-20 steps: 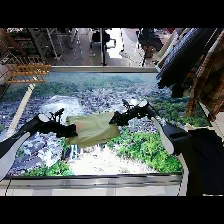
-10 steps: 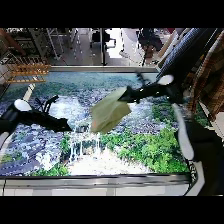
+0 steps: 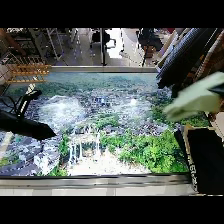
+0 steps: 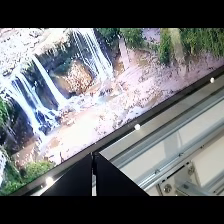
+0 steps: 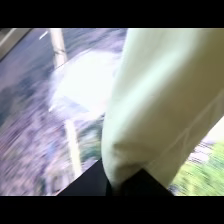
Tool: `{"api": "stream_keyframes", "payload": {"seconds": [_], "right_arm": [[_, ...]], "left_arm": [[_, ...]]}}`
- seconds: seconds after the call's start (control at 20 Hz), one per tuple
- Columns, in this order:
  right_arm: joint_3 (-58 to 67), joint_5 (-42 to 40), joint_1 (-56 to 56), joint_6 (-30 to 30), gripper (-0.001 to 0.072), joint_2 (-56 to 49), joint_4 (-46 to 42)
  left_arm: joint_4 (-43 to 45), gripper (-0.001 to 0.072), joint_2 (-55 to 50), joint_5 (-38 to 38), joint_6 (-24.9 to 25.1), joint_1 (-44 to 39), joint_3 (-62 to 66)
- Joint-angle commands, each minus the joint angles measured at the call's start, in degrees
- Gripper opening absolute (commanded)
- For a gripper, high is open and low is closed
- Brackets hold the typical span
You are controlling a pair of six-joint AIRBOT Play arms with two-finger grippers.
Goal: Fold the clothes and pants, and hang the long-sleeved shirts on hangers.
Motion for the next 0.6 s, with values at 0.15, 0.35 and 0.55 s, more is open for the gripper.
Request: {"api": "stream_keyframes", "payload": {"seconds": [0.15,0.35,0.55], "right_arm": [[-26.43,5.62,-27.71,-0.81,0.0015,17.20,-21.33],[-44.04,4.61,-29.88,-0.42,0.0016,21.66,-41.29],[-50.31,-2.64,-29.83,-2.16,0.0359,20.46,-44.52]], "left_arm": [[0.76,0.0005,1.33,3.43,0.02,0.07,-2.69],[0.76,0.0005,1.33,4.35,0.00,0.09,-5.42],[0.74,0.0005,1.31,4.37,0.00,0.07,-5.64]]}}
